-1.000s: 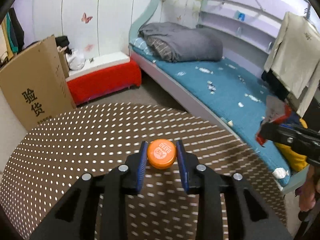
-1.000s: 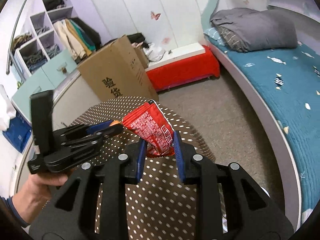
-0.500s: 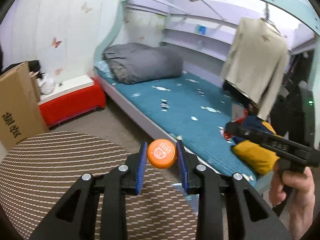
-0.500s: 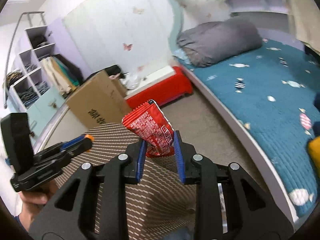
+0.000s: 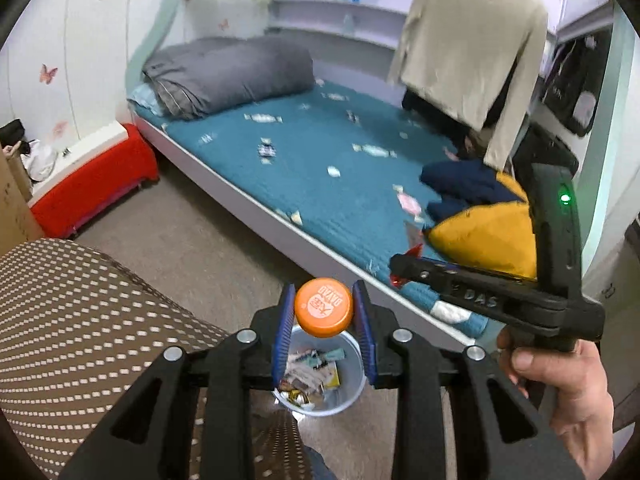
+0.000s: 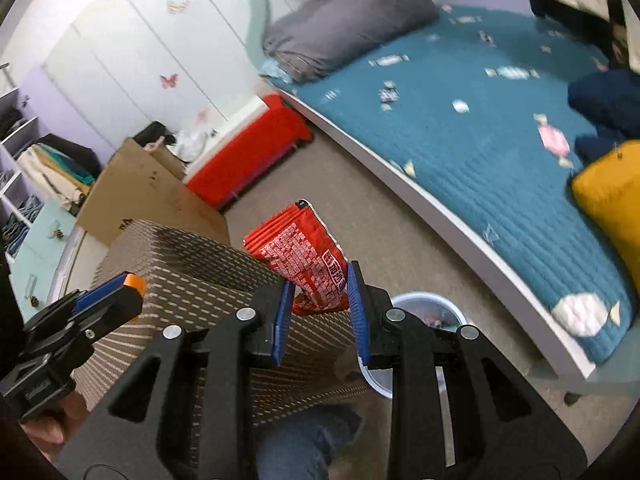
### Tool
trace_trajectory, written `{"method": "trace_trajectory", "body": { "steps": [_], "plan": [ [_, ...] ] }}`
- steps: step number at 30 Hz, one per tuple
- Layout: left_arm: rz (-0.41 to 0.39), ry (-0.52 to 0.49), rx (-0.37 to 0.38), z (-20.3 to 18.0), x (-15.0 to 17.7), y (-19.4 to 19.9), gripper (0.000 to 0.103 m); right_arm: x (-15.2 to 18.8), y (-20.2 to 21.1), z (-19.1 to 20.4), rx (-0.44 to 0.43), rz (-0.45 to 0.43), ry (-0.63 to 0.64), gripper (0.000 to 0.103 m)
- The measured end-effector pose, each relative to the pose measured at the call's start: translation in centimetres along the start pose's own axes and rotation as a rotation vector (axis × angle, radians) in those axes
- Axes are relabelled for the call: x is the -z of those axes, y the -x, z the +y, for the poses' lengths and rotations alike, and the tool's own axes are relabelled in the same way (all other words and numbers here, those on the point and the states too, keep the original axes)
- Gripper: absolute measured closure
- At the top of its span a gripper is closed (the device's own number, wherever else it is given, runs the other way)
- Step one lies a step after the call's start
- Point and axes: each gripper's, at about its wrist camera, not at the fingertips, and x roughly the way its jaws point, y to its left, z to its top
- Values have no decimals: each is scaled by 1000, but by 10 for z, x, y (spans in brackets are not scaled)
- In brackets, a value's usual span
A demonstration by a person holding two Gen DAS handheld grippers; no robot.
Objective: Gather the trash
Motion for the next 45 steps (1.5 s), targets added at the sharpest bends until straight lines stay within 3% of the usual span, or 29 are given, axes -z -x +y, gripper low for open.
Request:
{"method": "trace_trajectory", "body": {
  "steps": [5,7,8,10,11,12,14,15,17,21,31,35,39,45],
  "plan": [
    [98,-36,-4,-13,3,-39,75,15,-37,-33,24,89,-82,74],
    [148,-58,-12,-18,5,-58,75,19,-50,-46,22,122,-121,54],
    [168,-65,-12,-20,4,-65,75,21,-56,-54,19,129,-150,37],
    [212,-74,-15,-20,6,-82,74,23,-59,-69,13,125,-196,33],
    [238,-79,-19,-21,6,-91,73,24,-58,-74,12,121,-220,25],
    [273,-83,-23,-22,7,-100,68,25,-55,-77,12,115,-234,15],
    [303,-82,-46,-22,6,-108,20,25,-46,-83,24,85,-257,12],
    [296,-83,-63,-22,4,-109,13,25,-38,-85,25,68,-263,8],
    [264,-92,-104,-22,0,-104,10,23,-23,-86,31,39,-269,6],
    [237,-57,-117,-16,-5,-86,10,21,8,-82,45,-14,-271,6],
    [-1,54,-143,-16,2,37,8,23,87,-5,35,-112,-145,6],
    [-114,62,-208,-20,19,96,6,32,120,36,30,-142,-72,6],
    [-242,90,-332,-19,46,162,6,48,154,91,29,-171,44,6],
    [-348,155,-527,-10,87,238,5,78,205,173,-1,-274,239,6]
  ]
}}
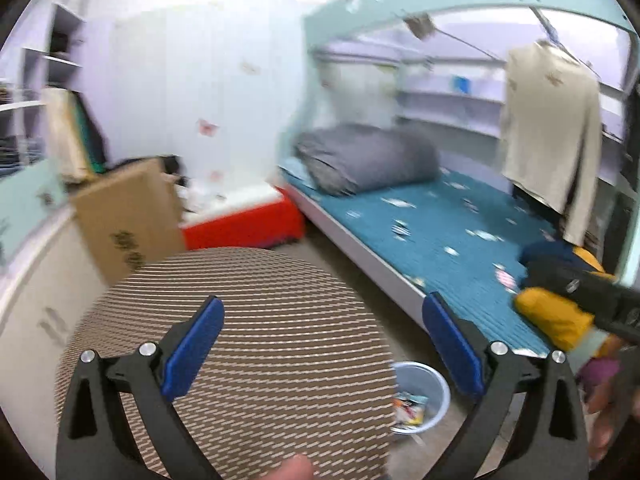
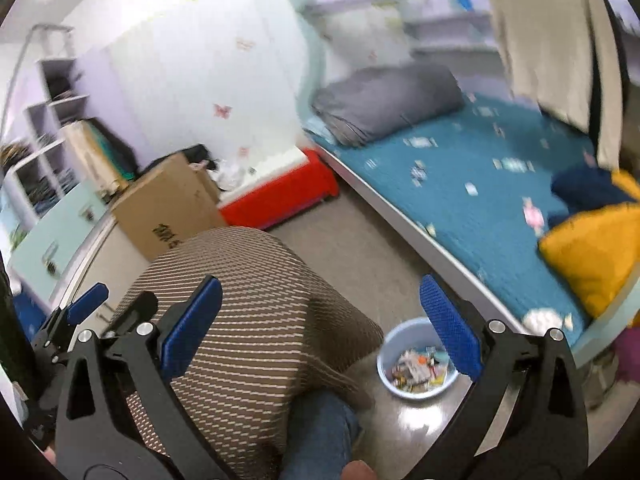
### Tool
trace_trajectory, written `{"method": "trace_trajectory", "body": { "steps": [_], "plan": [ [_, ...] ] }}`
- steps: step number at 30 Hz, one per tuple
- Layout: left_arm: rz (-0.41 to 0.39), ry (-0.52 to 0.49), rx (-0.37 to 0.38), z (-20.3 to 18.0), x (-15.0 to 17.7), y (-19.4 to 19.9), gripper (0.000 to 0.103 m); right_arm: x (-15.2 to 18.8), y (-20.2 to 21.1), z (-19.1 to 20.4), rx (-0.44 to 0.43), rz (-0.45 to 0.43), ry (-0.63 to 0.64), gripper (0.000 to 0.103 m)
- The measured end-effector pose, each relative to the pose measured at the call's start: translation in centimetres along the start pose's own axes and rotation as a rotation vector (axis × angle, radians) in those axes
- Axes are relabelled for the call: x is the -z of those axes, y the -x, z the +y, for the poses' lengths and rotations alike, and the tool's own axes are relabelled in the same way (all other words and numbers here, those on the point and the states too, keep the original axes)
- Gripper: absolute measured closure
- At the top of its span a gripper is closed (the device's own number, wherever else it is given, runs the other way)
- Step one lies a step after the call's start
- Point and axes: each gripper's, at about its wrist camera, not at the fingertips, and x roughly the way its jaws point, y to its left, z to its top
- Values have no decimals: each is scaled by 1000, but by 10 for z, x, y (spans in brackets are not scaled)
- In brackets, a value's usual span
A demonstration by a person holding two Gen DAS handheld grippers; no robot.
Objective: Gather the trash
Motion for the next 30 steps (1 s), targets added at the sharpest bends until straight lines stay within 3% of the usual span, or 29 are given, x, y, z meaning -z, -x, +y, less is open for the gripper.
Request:
{"method": "trace_trajectory", "body": {
  "steps": [7,16,30],
  "plan": [
    [-144,35,-188,38,-1,81,5,-3,50,68,-20,-123,161,6],
    [-285,137,-204,51,-3,150,4,6,97,112,-14,-255,263,6],
    [-312,189,-246,58,27,180,4,27,115,124,-19,-305,312,6]
  ]
}}
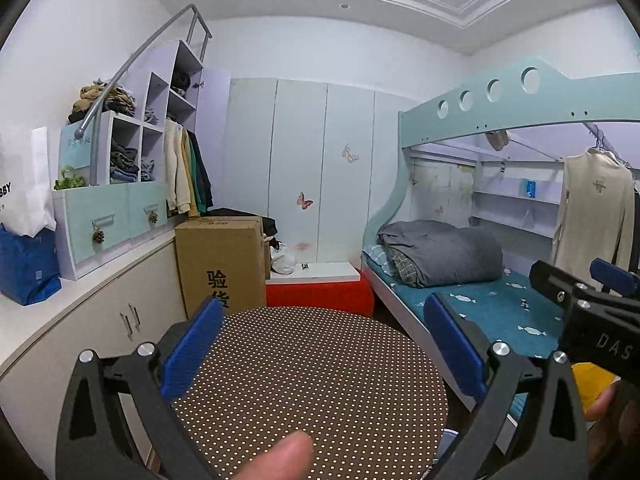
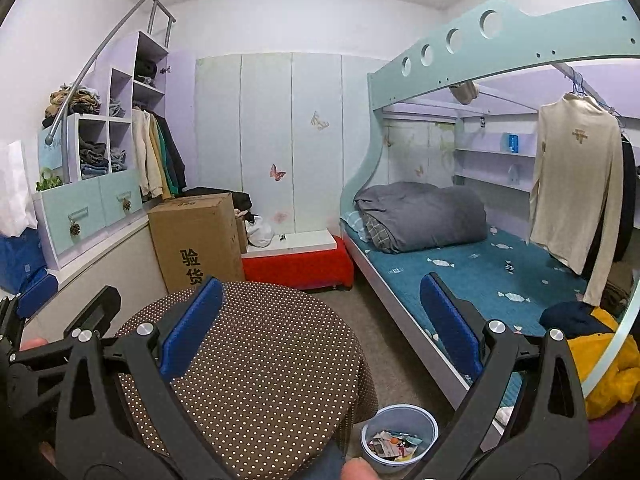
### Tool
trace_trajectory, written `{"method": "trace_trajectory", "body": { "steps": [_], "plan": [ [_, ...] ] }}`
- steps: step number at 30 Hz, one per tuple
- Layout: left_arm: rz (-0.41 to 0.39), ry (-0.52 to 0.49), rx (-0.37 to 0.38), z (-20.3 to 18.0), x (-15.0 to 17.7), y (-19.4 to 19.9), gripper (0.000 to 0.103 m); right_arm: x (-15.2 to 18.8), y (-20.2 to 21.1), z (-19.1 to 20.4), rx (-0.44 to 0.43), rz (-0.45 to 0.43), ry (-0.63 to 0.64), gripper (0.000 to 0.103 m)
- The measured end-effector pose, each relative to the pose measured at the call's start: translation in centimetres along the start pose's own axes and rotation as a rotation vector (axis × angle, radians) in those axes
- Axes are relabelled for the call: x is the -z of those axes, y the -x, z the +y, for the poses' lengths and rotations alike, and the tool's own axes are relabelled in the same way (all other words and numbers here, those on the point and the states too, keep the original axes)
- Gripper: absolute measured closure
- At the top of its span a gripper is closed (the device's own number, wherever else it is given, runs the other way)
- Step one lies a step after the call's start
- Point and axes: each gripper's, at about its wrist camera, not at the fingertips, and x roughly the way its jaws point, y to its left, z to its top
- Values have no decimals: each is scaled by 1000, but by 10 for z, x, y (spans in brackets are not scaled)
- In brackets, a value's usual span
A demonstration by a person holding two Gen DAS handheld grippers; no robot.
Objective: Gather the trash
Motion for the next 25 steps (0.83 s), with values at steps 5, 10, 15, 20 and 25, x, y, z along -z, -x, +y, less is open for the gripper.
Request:
{"method": "trace_trajectory", "body": {
  "steps": [5,10,15,20,25],
  "plan": [
    [0,10,1,1,2,4,4,1,1,0,-4,-2,0,6],
    [4,5,9,0,3,4,4,2,5,-3,-4,-7,-1,6],
    [-6,12,19,-2,5,6,4,2,5,-6,-6,-6,-11,6],
    [-3,9,9,-2,5,2,4,4,4,-7,-6,-7,-15,6],
    [-5,17,9,0,4,-1,4,3,3,-8,0,-8,-19,6]
  ]
}}
